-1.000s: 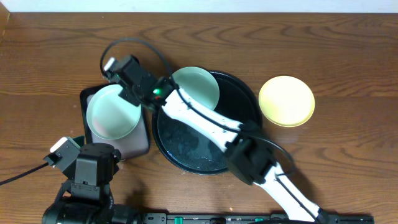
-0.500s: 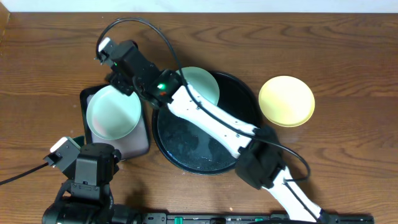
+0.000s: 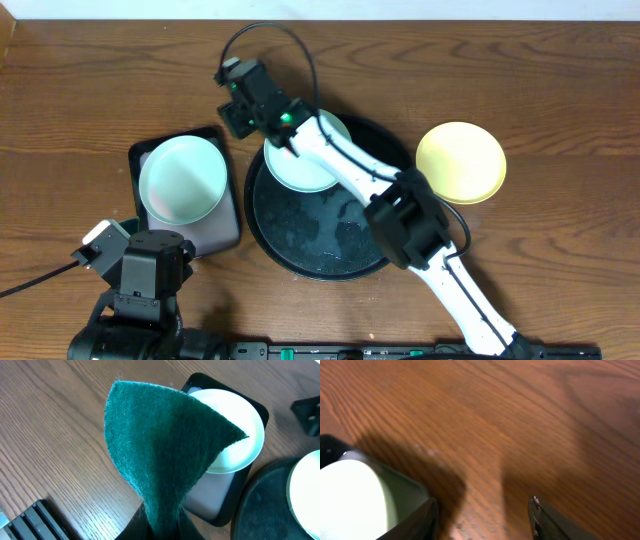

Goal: Clean dirty plates on tray and stack at the side

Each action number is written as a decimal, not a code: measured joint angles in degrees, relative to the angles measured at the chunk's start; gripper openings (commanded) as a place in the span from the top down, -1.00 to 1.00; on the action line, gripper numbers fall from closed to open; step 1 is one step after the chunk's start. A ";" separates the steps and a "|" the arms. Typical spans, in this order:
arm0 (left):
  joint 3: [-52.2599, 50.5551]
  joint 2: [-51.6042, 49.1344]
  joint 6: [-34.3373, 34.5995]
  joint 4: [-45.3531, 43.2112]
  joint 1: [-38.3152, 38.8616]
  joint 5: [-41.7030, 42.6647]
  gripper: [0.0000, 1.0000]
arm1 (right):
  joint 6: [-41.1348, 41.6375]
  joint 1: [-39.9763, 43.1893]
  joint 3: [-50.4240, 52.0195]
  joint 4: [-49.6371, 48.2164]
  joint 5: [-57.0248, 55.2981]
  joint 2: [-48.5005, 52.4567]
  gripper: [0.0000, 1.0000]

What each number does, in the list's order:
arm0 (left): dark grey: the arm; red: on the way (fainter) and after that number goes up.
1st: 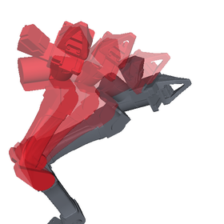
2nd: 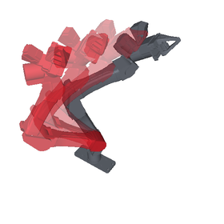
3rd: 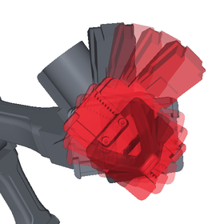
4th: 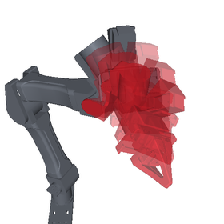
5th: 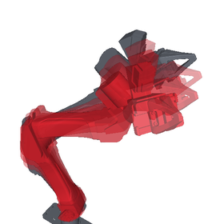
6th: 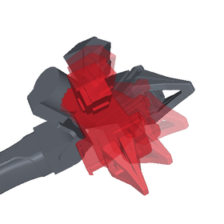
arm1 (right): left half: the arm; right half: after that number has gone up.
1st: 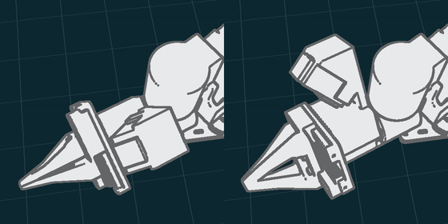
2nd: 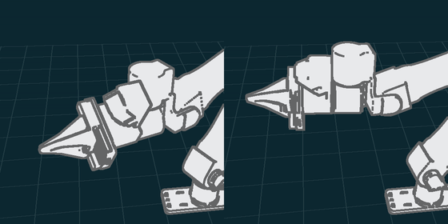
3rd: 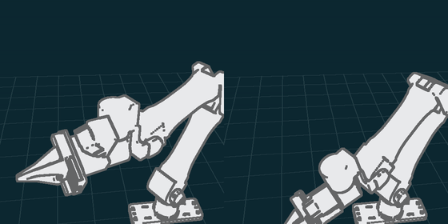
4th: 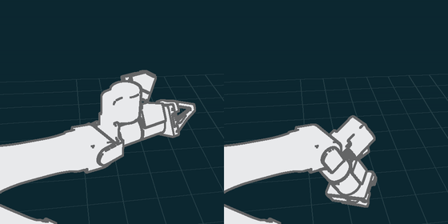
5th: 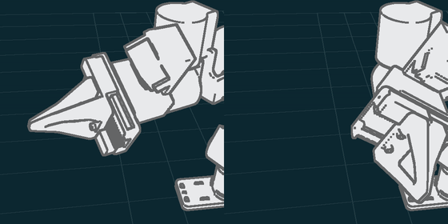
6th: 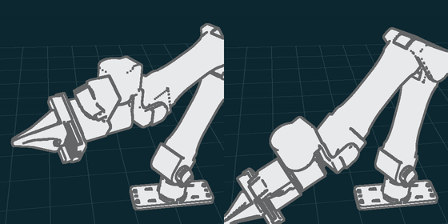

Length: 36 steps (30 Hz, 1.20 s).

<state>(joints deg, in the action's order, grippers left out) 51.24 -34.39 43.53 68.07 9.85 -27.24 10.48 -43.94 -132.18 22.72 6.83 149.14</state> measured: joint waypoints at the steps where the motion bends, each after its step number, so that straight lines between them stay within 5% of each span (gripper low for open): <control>1: 0.00 0.00 0.00 0.09 0.00 0.07 0.85 | 0.44 0.48 0.00 0.09 0.83 0.00 -0.10; 11: 0.00 0.00 0.00 0.13 0.00 0.13 0.85 | 1.97 -2.01 0.02 1.75 3.89 0.00 -0.10; 20: 0.00 0.00 0.00 0.13 0.00 0.13 0.85 | 2.54 -4.09 0.02 4.39 1.18 0.50 0.20; 36: 0.00 0.00 -0.02 -0.61 0.00 0.13 0.85 | 2.58 -4.74 0.02 3.82 -1.20 2.69 0.24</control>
<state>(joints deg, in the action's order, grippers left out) 51.24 -34.39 43.51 67.46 9.85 -27.11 13.06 -48.69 -132.16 26.55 5.63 151.83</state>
